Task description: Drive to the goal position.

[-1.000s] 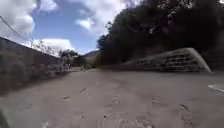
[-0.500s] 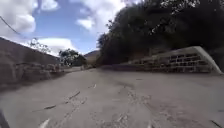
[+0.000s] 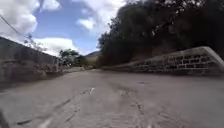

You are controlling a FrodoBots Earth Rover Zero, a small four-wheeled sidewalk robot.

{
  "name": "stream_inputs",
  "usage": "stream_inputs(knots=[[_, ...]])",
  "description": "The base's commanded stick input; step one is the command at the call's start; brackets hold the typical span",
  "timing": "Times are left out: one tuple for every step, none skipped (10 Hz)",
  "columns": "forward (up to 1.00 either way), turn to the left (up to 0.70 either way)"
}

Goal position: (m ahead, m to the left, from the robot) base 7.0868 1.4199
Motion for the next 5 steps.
stream_inputs(knots=[[1.00, 0.27], [1.00, 0.24], [1.00, 0.15], [1.00, 0.05], [1.00, 0.00]])
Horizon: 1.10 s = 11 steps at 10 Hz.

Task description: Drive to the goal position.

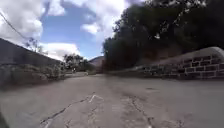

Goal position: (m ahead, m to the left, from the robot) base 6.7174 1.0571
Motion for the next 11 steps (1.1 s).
stream_inputs(knots=[[1.00, 0.00], [1.00, 0.00], [1.00, 0.00], [1.00, 0.00], [1.00, 0.00], [1.00, 0.09], [1.00, 0.19], [1.00, 0.27], [1.00, 0.27], [1.00, 0.27], [1.00, 0.23]])
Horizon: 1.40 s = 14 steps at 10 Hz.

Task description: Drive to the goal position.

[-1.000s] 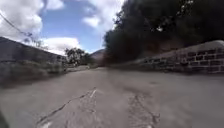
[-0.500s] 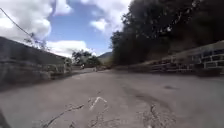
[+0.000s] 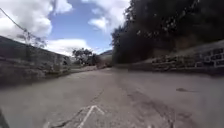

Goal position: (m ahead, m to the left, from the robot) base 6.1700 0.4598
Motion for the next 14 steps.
stream_inputs(knots=[[1.00, 0.14], [1.00, 0.04], [1.00, 0.00], [1.00, 0.00], [1.00, 0.00], [1.00, 0.00], [1.00, 0.00], [1.00, 0.00], [1.00, 0.00], [1.00, 0.00], [1.00, 0.00], [1.00, 0.00], [1.00, 0.00], [1.00, 0.00]])
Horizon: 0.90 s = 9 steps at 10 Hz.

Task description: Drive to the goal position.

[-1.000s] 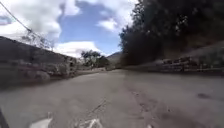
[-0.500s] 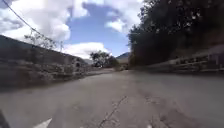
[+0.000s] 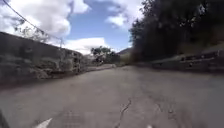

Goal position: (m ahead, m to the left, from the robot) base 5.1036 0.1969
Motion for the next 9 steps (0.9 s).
stream_inputs(knots=[[1.00, 0.00], [1.00, 0.00], [1.00, 0.00], [1.00, 0.00], [1.00, 0.00], [1.00, 0.00], [1.00, 0.00], [1.00, 0.00], [1.00, 0.00]])
